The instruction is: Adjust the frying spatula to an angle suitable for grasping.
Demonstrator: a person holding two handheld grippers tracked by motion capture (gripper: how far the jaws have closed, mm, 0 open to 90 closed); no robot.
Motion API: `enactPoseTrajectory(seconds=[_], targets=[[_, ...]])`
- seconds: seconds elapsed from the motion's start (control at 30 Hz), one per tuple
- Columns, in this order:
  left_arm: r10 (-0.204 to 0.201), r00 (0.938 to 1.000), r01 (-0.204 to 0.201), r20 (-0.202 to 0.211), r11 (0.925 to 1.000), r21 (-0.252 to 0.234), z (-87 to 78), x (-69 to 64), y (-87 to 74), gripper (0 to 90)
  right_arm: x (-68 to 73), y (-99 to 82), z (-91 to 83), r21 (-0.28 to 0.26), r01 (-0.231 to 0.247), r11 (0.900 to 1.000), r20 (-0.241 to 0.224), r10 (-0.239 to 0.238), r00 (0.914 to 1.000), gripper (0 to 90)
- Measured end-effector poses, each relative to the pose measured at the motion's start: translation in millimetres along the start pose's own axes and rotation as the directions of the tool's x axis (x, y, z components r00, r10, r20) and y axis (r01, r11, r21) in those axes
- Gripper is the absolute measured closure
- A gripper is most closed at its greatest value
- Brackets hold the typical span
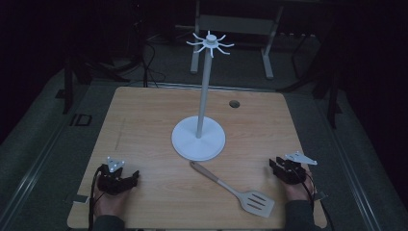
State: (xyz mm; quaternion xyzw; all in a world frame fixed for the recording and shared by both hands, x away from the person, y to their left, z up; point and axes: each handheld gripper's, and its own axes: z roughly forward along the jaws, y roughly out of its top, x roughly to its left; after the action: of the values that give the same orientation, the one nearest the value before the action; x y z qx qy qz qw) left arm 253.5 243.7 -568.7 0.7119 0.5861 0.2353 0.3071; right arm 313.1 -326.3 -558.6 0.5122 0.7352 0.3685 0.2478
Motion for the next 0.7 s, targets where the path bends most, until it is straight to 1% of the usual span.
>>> enactPoseTrajectory(seconds=[0.03, 0.07, 0.1, 0.17, 0.2, 0.23, 0.37, 0.43, 0.5, 0.53, 0.57, 0.6, 0.63, 0.67, 0.7], targets=[[-0.013, 0.9998, 0.014, 0.015, 0.9998, -0.012, -1.4, 1.6, -0.4, 35.5, 1.4, 0.8, -2.2, -0.007, 0.007, 1.0000, -0.007, -0.007, 1.0000, 62.6], [-0.019, 0.9996, 0.019, 0.020, 0.9995, -0.026, -2.9, 2.3, -0.6, 37.0, 2.4, 1.5, -4.3, -0.010, 0.015, 0.9998, -0.012, -0.015, 0.9998, 62.9], [-0.016, 0.9997, 0.017, 0.021, 0.9991, -0.038, -4.7, 2.2, -0.5, 37.2, 3.2, 2.2, -6.1, -0.010, 0.018, 0.9998, -0.016, -0.019, 0.9997, 62.9], [-0.016, 0.9997, 0.017, 0.021, 0.9991, -0.038, -4.7, 2.2, -0.5, 37.8, 3.9, 2.8, -7.5, -0.012, 0.014, 0.9998, -0.023, -0.014, 0.9996, 62.9], [0.002, 0.9995, 0.000, 0.033, 0.9971, -0.077, -9.0, -0.1, 0.5, 37.8, 3.9, 2.8, -7.5, -0.012, 0.014, 0.9998, -0.023, -0.014, 0.9996, 62.9], [0.016, 0.9992, -0.012, 0.038, 0.9954, -0.095, -11.2, -1.5, 1.4, 39.7, 5.1, 5.6, -11.5, -0.013, 0.011, 0.9999, -0.056, -0.012, 0.9984, 63.2], [0.030, 0.9987, -0.025, 0.040, 0.9932, -0.114, -13.8, -2.7, 1.6, 40.2, 6.1, 8.0, -13.5, -0.018, 0.009, 0.9998, -0.064, -0.010, 0.9979, 63.5], [0.037, 0.9983, -0.031, 0.046, 0.9908, -0.132, -16.0, -2.7, 1.7, 40.8, 6.8, 9.4, -13.9, -0.016, 0.008, 0.9998, -0.071, -0.009, 0.9974, 64.2], [0.036, 0.9983, -0.029, 0.046, 0.9884, -0.149, -18.7, -2.5, 1.5, 41.5, 8.6, 10.9, -14.2, -0.015, 0.008, 0.9999, -0.081, -0.009, 0.9966, 65.4], [0.039, 0.9983, -0.032, 0.043, 0.9862, -0.163, -21.1, -2.8, 0.8, 41.8, 12.1, 14.0, -15.1, -0.013, 0.019, 0.9997, -0.086, -0.020, 0.9961, 65.9], [0.039, 0.9983, -0.032, 0.043, 0.9862, -0.163, -21.1, -2.8, 0.8, 42.0, 12.1, 14.0, -15.1, -0.013, 0.019, 0.9997, -0.086, -0.020, 0.9961, 65.9], [0.039, 0.9983, -0.031, 0.043, 0.9852, -0.168, -21.6, -3.2, 0.5, 42.0, 14.3, 15.9, -15.9, -0.016, 0.027, 0.9995, -0.090, -0.029, 0.9955, 65.9], [0.043, 0.9983, -0.035, 0.040, 0.9845, -0.172, -22.2, -3.4, 0.3, 44.7, 19.8, 20.3, -17.4, -0.022, 0.047, 0.9987, -0.095, -0.049, 0.9942, 65.3], [0.046, 0.9982, -0.038, 0.038, 0.9837, -0.176, -22.6, -3.7, 0.2, 45.5, 22.9, 22.5, -17.9, -0.019, 0.059, 0.9981, -0.103, -0.060, 0.9928, 65.3], [0.047, 0.9981, -0.039, 0.040, 0.9833, -0.178, -22.8, -3.8, 0.2, 45.5, 22.9, 22.5, -17.9, -0.019, 0.059, 0.9981, -0.103, -0.060, 0.9928, 65.3]])
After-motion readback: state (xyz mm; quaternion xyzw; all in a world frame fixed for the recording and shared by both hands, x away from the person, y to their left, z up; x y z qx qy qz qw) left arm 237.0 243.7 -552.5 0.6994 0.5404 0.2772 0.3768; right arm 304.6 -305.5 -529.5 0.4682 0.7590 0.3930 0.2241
